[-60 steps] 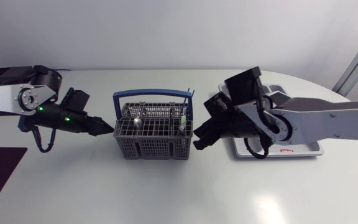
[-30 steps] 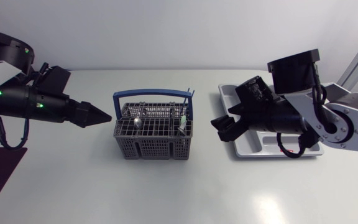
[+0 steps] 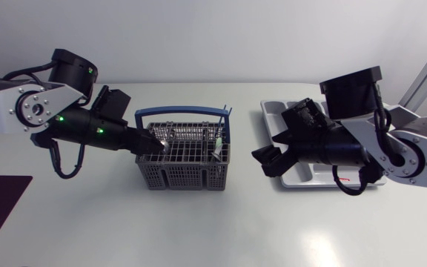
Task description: Unload the cutlery basket into the drawer organizer.
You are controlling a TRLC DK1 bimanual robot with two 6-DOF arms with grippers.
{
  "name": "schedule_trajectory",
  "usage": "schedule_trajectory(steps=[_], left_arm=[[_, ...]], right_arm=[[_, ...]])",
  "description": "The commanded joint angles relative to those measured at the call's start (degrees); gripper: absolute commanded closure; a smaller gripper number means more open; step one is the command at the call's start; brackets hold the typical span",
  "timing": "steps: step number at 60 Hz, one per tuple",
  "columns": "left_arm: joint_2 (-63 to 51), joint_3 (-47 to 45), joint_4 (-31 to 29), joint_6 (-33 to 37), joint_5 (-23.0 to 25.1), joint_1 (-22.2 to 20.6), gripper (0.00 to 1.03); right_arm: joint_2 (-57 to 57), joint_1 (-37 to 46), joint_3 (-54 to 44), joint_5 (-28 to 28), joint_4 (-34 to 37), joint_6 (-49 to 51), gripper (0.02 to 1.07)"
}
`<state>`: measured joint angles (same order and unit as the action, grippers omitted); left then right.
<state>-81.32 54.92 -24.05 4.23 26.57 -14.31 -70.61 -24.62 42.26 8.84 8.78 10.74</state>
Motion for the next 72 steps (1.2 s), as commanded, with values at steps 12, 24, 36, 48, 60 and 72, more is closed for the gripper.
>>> schedule_trajectory(steps=[12,24,36,48,60,72], left_arm=[[-4.6,3.0,3.3,-2.3,-3.0,-2.5,0.61],[-6.2,3.9,3.8,-2.5,-4.7,-3.5,0.71],[-7.2,3.9,4.1,-2.5,-4.9,-3.6,0.82],[-7.5,3.6,4.6,-2.0,-5.1,-3.7,0.88],[-6.9,3.7,4.7,-1.6,-6.2,-4.2,0.93],[-6.0,3.7,4.8,-1.2,-6.1,-3.9,0.96]], right_arm=[[0.6,1.2,-1.7,1.4,0.2,0.6,0.2],[0.6,1.5,-1.6,1.6,0.2,0.7,0.2],[0.5,1.5,-1.9,1.8,-0.1,0.7,0.2],[0.3,1.4,-2.2,1.8,-0.4,0.7,0.2],[0.3,1.0,-2.4,1.8,-0.4,0.7,0.2],[0.2,1.1,-2.4,1.8,-0.9,0.7,0.2]])
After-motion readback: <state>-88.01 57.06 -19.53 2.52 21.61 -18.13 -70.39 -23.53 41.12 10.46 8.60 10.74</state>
